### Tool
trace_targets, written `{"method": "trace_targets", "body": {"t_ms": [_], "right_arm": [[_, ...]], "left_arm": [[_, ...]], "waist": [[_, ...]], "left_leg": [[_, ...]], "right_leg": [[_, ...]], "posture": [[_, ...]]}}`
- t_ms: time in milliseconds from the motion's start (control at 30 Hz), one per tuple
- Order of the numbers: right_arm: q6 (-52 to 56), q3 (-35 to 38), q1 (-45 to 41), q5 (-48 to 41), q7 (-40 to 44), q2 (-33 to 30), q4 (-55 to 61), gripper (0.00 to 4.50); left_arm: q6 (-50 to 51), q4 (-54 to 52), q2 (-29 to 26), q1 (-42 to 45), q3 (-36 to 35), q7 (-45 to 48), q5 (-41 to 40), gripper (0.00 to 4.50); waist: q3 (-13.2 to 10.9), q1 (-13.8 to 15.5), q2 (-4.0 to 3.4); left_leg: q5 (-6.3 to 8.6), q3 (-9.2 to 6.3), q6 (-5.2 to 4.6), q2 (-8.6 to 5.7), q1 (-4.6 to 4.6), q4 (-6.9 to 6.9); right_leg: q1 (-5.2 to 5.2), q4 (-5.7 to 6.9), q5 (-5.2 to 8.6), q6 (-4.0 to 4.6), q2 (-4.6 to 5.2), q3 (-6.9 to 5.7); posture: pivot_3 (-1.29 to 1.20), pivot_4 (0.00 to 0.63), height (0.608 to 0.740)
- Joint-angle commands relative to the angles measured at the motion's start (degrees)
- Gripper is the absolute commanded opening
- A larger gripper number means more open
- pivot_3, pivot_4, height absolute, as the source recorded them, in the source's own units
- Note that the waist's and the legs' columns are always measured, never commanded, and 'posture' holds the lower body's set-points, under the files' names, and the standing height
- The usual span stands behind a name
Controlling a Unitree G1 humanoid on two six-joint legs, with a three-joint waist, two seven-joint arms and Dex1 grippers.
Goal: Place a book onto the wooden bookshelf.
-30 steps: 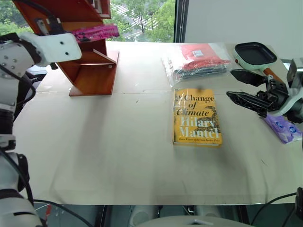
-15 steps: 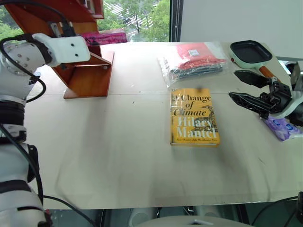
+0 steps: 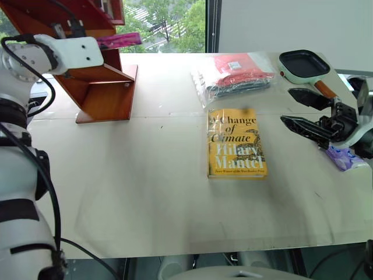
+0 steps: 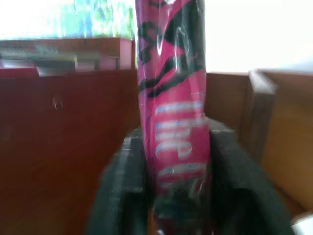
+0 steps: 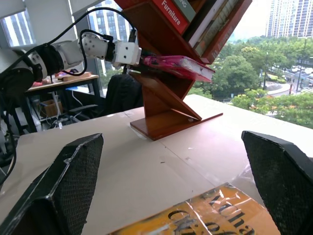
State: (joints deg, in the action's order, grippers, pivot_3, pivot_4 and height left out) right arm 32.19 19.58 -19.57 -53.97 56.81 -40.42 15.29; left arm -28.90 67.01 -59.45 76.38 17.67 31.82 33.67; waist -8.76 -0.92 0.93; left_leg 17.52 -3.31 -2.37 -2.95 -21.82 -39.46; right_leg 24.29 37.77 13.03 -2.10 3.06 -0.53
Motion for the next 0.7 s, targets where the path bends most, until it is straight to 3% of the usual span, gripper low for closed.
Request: {"method": "trace_targets", "body": {"t_ms": [33,67,100,333,700], "right_arm": [[-1.1,2.3,-0.2,-0.7,-0.7,-0.6,2.2,4.50],[-1.1,2.3,-0.1,-0.7,-0.7,-0.6,2.3,4.50],[-1.1,2.4,0.0,-0.7,-0.7,-0.6,2.2,4.50],[-1.1,2.3,-0.3,-0.4,-0.6,-0.8,1.8,4.50],[-0.7,1.4,-1.5,0.0,0.5,-1.2,0.5,4.50]], "left_arm": [[1.4,0.9,-2.7,1.4,-1.0,-1.9,-0.1,3.64],[1.6,1.0,-3.0,1.2,-1.1,-2.1,-0.2,4.21],[1.7,0.9,-3.4,1.0,-1.2,-2.3,-0.3,4.48],[1.9,-1.3,-5.7,-2.6,-4.4,-0.4,-4.4,4.48],[7.6,-12.7,-9.5,-17.0,-11.4,7.4,-13.0,4.48]], "waist": [[0.0,0.0,0.07],[0.0,0.0,0.07],[0.0,0.0,0.07],[0.0,0.1,0.08],[0.1,0.3,0.28]], "left_leg": [[0.00,-0.02,0.00,0.00,-0.01,-0.02],[0.00,0.00,0.00,0.00,-0.01,-0.02],[0.00,0.01,0.00,0.00,-0.01,-0.01],[0.00,-0.03,0.00,0.00,-0.10,0.00],[0.00,-0.03,0.01,0.01,-0.16,-0.03]], "right_leg": [[0.00,0.07,0.00,0.00,0.00,-0.01],[0.00,0.07,0.00,0.00,0.02,0.00],[0.01,0.06,0.00,0.00,0.03,0.01],[0.10,0.05,0.01,-0.01,0.05,-0.02],[0.24,0.04,0.00,0.00,0.09,0.20]], "posture": [[0.00,0.150,0.720],[0.00,0.150,0.720],[0.00,0.150,0.720],[0.00,0.150,0.720],[0.00,0.150,0.720]]}}
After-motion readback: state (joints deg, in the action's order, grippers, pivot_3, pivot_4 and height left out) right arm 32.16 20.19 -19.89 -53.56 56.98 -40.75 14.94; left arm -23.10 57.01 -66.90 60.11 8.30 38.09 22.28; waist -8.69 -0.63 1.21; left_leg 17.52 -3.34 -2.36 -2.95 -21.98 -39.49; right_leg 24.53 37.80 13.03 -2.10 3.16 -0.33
